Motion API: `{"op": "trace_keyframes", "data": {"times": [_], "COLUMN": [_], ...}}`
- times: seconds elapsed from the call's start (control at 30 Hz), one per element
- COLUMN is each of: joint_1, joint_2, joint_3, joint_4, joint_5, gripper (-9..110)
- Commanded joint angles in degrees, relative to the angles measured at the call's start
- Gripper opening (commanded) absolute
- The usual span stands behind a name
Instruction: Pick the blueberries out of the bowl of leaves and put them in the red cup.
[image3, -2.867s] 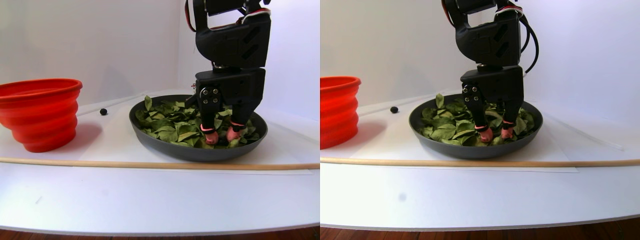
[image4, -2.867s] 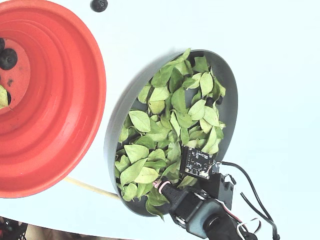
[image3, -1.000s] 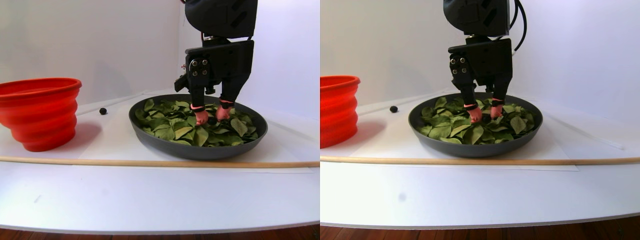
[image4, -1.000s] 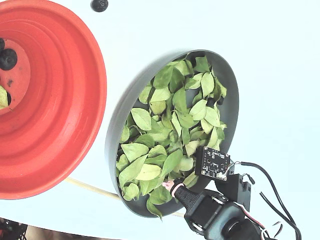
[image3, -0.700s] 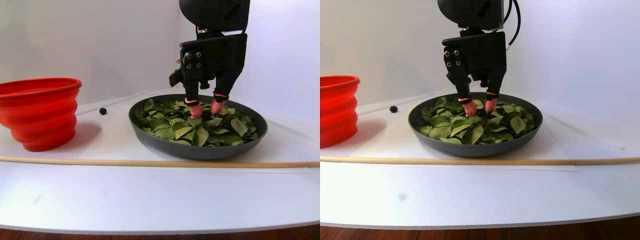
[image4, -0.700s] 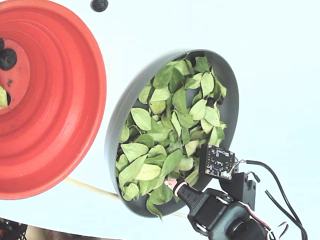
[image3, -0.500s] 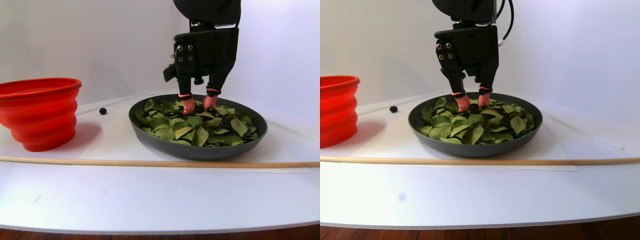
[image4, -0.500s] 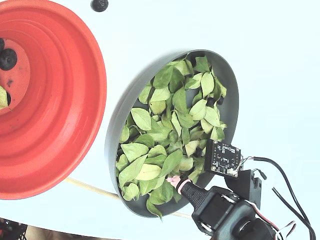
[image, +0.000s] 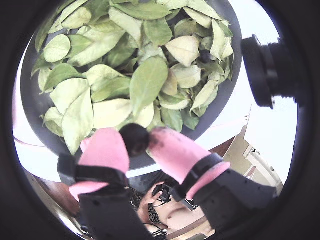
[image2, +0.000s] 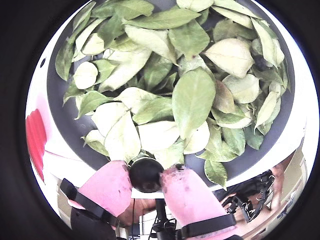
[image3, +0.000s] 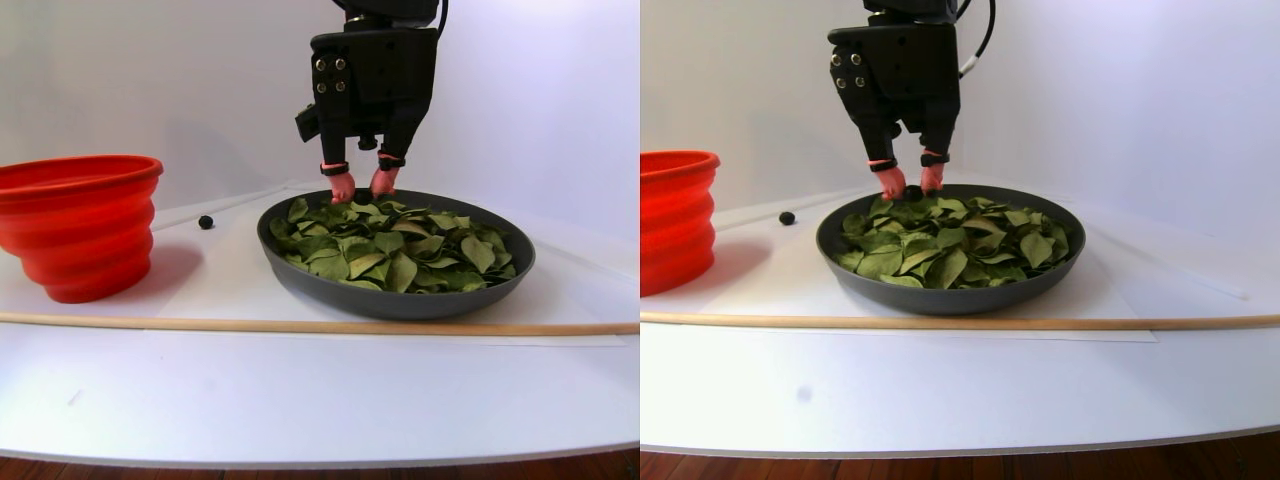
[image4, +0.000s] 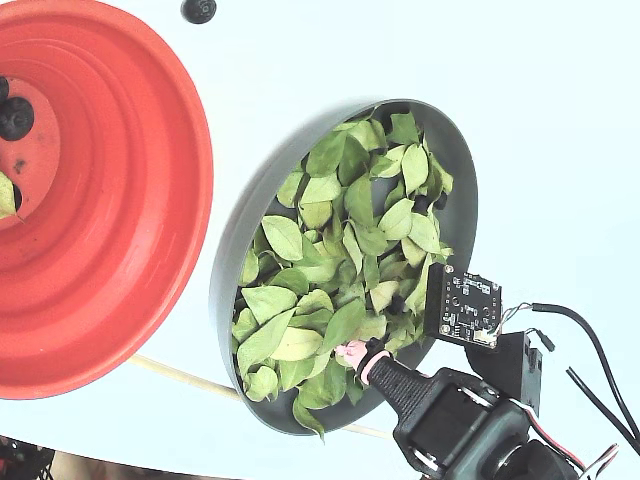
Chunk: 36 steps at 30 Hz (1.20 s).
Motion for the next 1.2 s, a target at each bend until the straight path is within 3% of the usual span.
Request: {"op": "trace_keyframes", "data": {"times": [0.0, 1.17], "joint_1": [-1.1, -16.5], "joint_2": [6.1, 15.4], "joint_3": [-0.1, 0.8], "joint_4": [1.0, 7.3], "joint_5": [0.9, 12.7], "gripper": [11, 11]}}
